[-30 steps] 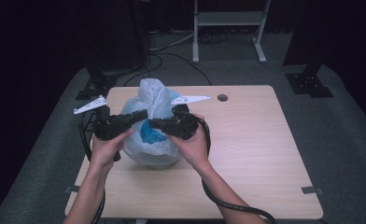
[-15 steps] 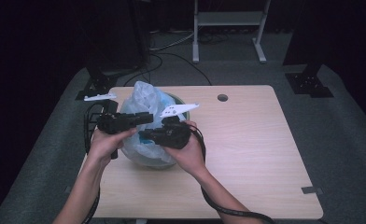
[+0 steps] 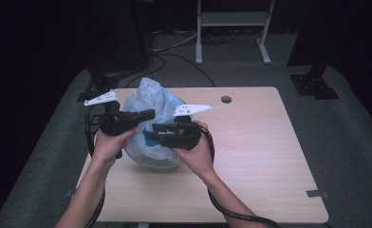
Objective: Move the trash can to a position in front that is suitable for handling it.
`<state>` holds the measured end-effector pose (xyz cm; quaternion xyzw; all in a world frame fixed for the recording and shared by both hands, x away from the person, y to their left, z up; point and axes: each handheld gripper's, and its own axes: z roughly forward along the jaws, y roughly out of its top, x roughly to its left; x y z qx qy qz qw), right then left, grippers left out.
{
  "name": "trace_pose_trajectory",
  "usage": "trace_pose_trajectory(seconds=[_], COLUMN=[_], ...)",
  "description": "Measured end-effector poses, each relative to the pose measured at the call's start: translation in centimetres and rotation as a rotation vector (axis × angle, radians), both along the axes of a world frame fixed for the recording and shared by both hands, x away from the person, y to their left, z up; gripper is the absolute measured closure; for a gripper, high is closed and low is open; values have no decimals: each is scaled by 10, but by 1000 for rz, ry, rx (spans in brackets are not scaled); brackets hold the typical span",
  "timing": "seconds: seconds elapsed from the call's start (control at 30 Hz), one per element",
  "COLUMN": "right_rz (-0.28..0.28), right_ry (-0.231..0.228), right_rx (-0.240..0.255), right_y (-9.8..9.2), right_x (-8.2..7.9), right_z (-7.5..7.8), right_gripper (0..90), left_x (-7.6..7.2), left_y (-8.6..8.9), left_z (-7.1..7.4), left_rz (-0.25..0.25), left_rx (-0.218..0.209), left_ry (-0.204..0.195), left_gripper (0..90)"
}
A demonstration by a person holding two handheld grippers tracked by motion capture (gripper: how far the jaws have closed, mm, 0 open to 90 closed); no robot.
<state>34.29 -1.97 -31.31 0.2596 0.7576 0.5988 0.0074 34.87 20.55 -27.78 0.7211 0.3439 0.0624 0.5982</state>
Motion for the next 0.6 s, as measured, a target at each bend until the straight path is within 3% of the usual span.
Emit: trace_pose_trajectory(seconds=[0.07, 0.17, 0.27, 0.43, 0.53, 0.57, 0.6], right_rz=[-19, -12, -23, -34, -40, -40, -43], right_ry=[-12, 12, 18, 34, 46, 46, 43], right_rx=[-10, 16, 11, 28, 56, 56, 59], right_y=[-1, 0, 3, 4, 4, 4, 4], right_x=[2, 8, 10, 12, 13, 13, 13], right_z=[1, 1, 0, -2, -1, -1, 0], right_gripper=[460, 363, 369, 459, 651, 651, 711], left_x=[-1, -5, -7, -9, -7, -7, -7], left_y=[-5, -15, -22, -26, -28, -28, -28], left_z=[1, 3, 6, 8, 4, 4, 3], left_rz=[-23, -61, -79, -96, -110, -110, -112], left_rx=[-4, -9, 1, -7, -34, -34, -43], left_ry=[-6, -14, -30, -42, -32, -32, -29], left_gripper=[899, 899, 899, 898, 898, 898, 898])
